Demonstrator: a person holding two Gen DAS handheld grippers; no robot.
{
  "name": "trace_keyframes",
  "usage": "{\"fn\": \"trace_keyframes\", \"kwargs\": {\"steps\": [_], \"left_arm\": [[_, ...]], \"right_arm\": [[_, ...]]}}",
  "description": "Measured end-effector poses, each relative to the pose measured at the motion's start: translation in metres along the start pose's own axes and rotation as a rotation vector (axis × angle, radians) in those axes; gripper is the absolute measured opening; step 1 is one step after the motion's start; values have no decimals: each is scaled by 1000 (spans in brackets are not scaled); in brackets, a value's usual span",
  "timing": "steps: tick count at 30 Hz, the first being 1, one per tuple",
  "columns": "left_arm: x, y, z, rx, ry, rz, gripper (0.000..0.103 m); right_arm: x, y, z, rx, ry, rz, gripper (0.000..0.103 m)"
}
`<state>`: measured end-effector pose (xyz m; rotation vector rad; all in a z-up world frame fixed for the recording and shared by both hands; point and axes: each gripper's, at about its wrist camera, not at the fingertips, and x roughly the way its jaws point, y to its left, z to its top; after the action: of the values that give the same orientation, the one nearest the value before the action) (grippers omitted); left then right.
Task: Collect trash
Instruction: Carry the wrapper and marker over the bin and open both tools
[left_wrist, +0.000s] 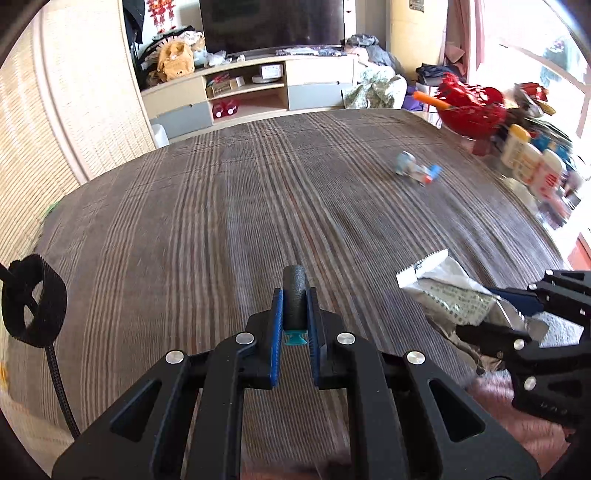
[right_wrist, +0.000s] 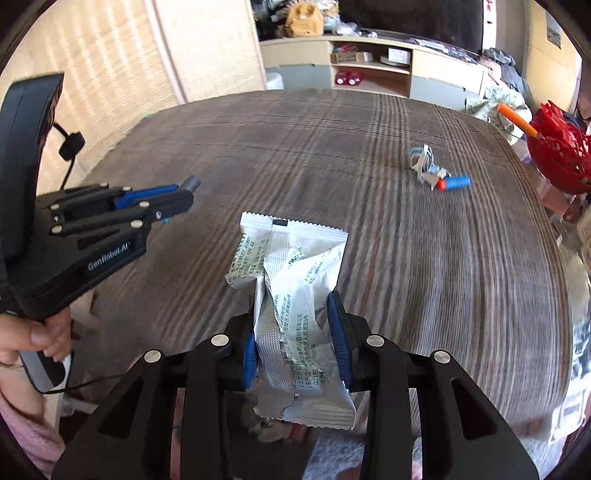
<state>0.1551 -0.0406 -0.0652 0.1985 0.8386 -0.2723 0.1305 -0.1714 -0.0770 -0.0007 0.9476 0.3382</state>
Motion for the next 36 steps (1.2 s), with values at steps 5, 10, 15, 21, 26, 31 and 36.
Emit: {"fn": "trace_keyframes", "kwargs": {"steps": [5,10,15,21,26,31,36], "left_arm": [[-34,-20,-51,20,-43,3,11],[-45,-31,-99,-5,-53,-21,11],[-46,-38,-137,-24,-45,-30,11],[-29,-41,-175,-59,17,-84,11],[-3,-45,-201,-73,104,-148,11],[30,-49,-224,-98,201,-193,11],[46,-56,-232,-92,227,-187,11]], "right_arm": [[-25,3,-47,49,-32,45,35],[-31,-3,-84,96,-65,69,35],[-23,-5,-116,139,-85,77,35],[4,-3,-142,175,-67,96,35],[42,-4,-162,248,15,147,35],[65,-4,-171,257,61,57,35],[79,1,-169,241,96,43,35]]}}
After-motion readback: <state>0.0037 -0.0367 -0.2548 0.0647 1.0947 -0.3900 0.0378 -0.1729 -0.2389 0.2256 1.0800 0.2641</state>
